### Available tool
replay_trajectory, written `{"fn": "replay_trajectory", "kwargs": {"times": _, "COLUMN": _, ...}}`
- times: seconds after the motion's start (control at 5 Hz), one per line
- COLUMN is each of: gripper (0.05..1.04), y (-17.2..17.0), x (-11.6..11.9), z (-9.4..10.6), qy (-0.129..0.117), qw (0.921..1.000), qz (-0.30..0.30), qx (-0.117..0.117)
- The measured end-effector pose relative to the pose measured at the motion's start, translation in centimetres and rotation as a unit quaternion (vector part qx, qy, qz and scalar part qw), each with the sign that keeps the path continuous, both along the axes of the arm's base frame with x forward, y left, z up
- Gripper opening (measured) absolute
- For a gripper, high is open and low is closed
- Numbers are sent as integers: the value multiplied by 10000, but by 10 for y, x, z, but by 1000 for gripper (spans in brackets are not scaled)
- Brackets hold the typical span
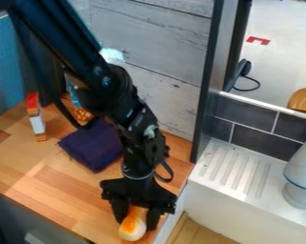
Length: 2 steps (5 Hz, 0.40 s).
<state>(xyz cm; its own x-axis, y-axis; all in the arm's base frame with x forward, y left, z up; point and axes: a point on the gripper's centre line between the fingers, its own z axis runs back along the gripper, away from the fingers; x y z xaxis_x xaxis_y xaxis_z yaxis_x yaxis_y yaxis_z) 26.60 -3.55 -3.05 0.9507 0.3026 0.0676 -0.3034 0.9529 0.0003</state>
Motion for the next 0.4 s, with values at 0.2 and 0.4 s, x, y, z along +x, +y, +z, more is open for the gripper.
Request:
{"fn": "replay_trajectory", "kwargs": {"times": 0.2, "gripper": 756, "y": -1, "x": 3, "z": -3, "qy": 5, "qw": 10000, "qz": -1, "qx": -23}}
{"fn": "replay_trajectory", "kwargs": {"times": 0.4, "gripper": 947, "y": 3, "x": 2, "z": -3, "qy": 25, "qw": 10000, "qz": 88, "qx": -9}}
